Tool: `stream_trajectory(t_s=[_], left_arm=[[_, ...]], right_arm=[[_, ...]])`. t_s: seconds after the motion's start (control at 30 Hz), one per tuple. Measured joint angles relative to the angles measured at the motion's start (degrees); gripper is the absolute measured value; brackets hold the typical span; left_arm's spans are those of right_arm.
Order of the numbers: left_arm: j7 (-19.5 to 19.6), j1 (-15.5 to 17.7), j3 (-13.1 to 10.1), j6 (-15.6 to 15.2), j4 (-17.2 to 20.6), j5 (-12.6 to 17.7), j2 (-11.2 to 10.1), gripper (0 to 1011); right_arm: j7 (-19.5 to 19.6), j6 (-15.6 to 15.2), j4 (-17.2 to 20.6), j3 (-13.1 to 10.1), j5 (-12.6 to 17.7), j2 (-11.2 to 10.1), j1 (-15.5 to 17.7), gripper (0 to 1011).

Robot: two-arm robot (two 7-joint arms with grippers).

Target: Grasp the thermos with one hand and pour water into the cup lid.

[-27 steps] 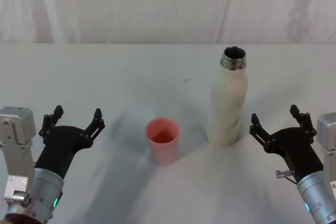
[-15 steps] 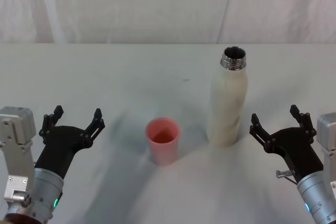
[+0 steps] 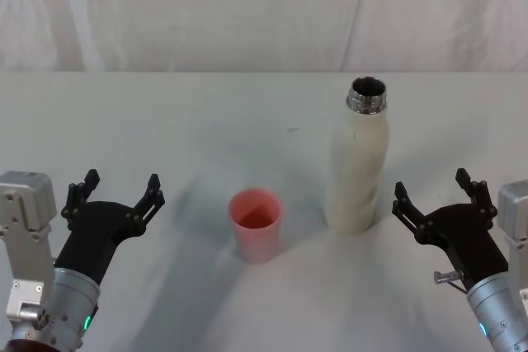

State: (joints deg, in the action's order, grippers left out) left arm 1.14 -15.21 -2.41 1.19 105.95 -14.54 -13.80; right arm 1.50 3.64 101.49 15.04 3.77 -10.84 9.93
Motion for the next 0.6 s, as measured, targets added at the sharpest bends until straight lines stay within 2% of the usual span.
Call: stream_trajectory(t_s=[0.6], left_arm=[[0.0, 0.0, 0.0, 0.0, 0.0, 0.0, 0.0, 1001]], right_arm=[[0.0, 0.0, 0.0, 0.0, 0.0, 0.0, 0.0, 1003]])
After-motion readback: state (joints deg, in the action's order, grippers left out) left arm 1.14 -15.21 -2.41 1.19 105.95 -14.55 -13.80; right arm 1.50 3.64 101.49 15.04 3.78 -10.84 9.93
